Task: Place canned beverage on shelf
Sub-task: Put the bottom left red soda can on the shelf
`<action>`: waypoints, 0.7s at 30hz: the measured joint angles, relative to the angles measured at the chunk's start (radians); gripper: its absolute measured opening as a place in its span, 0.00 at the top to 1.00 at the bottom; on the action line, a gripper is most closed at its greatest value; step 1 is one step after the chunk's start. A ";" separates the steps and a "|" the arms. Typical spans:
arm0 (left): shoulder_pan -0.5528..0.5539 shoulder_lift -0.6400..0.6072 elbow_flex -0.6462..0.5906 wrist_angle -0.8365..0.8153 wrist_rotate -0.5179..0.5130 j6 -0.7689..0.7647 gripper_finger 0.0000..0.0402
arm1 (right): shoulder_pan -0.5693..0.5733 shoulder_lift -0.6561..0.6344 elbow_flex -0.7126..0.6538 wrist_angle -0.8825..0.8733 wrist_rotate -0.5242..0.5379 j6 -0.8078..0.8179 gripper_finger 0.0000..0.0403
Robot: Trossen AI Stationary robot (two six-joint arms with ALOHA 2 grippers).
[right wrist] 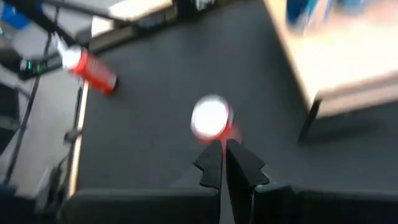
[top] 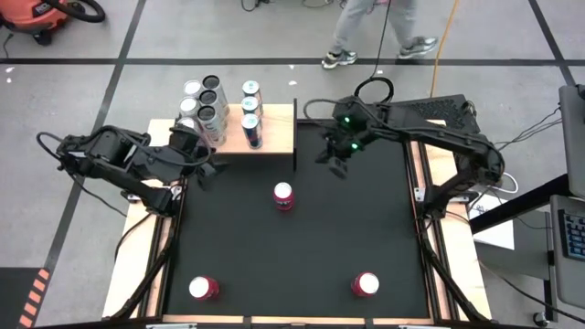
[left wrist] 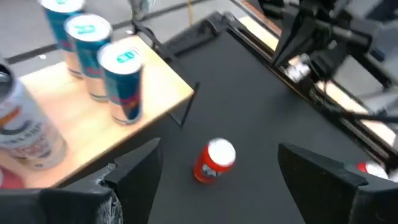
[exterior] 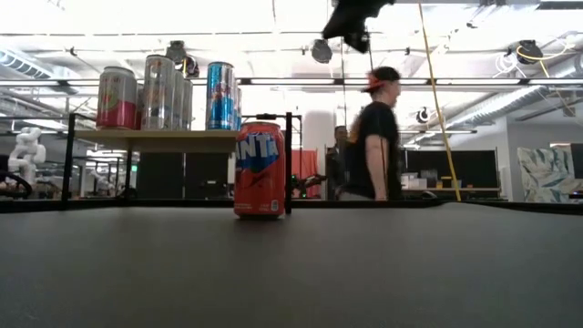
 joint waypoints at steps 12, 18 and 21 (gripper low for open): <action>-0.093 0.002 -0.237 0.203 0.185 -0.034 0.20 | 0.119 -0.058 0.000 -0.401 0.003 0.052 1.00; -0.168 0.027 -0.306 0.376 0.212 -0.128 0.20 | 0.150 -0.057 0.000 -0.440 0.005 0.010 1.00; -0.204 0.061 -0.306 0.400 0.284 -0.136 0.20 | 0.157 -0.057 0.000 -0.444 0.005 -0.015 1.00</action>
